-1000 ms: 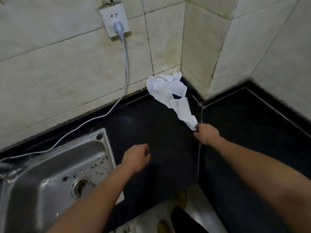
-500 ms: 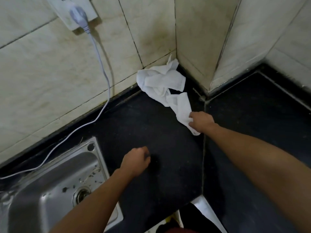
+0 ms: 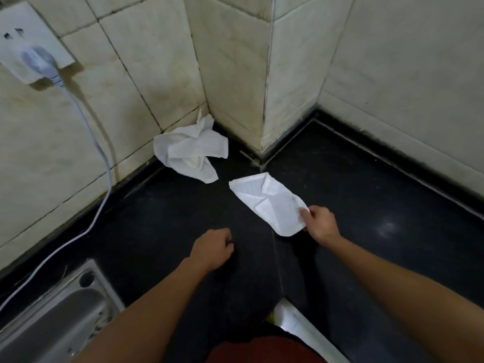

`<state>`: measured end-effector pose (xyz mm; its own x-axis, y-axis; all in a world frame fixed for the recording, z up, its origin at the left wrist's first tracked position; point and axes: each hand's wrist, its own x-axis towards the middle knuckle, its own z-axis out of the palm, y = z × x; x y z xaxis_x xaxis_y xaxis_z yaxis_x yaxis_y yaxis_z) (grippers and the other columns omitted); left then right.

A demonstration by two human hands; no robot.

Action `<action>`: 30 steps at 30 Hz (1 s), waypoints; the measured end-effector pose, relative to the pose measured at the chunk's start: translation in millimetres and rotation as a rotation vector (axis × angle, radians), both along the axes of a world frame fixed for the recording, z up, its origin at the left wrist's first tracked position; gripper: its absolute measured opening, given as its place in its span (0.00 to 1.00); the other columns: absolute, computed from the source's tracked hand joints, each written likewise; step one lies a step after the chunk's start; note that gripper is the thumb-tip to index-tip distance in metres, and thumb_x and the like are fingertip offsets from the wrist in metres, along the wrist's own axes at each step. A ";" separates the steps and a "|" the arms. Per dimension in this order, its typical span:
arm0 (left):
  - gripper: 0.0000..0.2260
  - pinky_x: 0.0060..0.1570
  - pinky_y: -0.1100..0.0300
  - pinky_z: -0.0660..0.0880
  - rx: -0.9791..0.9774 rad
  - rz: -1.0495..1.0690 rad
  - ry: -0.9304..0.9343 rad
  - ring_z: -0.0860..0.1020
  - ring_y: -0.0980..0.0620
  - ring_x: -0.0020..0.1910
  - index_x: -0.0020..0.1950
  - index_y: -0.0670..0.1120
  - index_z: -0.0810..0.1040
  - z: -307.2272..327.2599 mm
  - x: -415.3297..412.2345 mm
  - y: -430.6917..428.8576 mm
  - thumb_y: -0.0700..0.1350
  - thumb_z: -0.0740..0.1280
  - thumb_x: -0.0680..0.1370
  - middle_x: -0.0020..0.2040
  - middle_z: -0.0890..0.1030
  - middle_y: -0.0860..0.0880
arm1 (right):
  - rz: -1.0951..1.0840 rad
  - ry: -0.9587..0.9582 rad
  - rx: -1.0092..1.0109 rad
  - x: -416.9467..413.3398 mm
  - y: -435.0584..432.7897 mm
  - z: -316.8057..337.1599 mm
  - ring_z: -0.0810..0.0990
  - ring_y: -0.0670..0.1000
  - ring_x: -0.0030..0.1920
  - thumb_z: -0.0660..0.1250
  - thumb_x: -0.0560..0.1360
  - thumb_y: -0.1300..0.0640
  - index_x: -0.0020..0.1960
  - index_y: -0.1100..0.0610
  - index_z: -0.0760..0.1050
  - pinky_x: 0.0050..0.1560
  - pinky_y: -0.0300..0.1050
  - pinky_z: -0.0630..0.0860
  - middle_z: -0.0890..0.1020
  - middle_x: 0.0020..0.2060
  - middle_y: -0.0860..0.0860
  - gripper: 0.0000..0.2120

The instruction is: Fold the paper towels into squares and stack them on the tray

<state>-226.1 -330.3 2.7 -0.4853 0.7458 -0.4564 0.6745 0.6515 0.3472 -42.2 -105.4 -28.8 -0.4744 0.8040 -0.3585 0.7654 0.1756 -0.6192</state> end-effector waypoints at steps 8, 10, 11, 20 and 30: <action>0.06 0.46 0.54 0.75 0.099 -0.164 -0.087 0.77 0.49 0.47 0.50 0.47 0.77 -23.9 41.9 44.9 0.47 0.64 0.77 0.48 0.79 0.48 | -0.105 -0.189 -0.108 97.8 -39.2 -6.7 0.81 0.52 0.33 0.62 0.78 0.47 0.35 0.60 0.76 0.39 0.49 0.78 0.82 0.29 0.53 0.20; 0.07 0.49 0.51 0.75 0.144 -0.185 -0.078 0.76 0.47 0.50 0.53 0.46 0.76 -29.4 57.2 59.2 0.47 0.64 0.77 0.52 0.76 0.47 | -0.087 -0.225 -0.155 115.9 -52.3 -7.2 0.81 0.51 0.32 0.63 0.77 0.48 0.34 0.59 0.76 0.38 0.47 0.77 0.82 0.28 0.51 0.19; 0.08 0.49 0.51 0.75 0.160 -0.196 -0.076 0.76 0.46 0.51 0.55 0.46 0.75 -31.7 65.9 66.2 0.47 0.63 0.78 0.53 0.75 0.46 | -0.075 -0.255 -0.172 124.0 -58.0 -6.8 0.81 0.51 0.33 0.63 0.77 0.48 0.34 0.58 0.76 0.38 0.47 0.76 0.82 0.29 0.51 0.18; 0.07 0.45 0.55 0.73 0.066 -0.280 0.009 0.76 0.47 0.49 0.51 0.45 0.76 -55.2 105.3 101.2 0.47 0.63 0.78 0.53 0.74 0.47 | 0.090 -0.430 0.133 131.5 -50.2 -3.0 0.77 0.51 0.51 0.65 0.74 0.44 0.55 0.48 0.74 0.48 0.47 0.75 0.77 0.51 0.47 0.13; 0.07 0.34 0.56 0.71 -0.001 0.042 -0.045 0.74 0.52 0.35 0.40 0.45 0.73 -43.2 88.5 29.5 0.47 0.65 0.74 0.36 0.76 0.50 | 0.544 -0.380 0.227 30.9 2.2 -18.4 0.78 0.56 0.57 0.57 0.80 0.46 0.70 0.49 0.66 0.54 0.51 0.73 0.78 0.60 0.54 0.20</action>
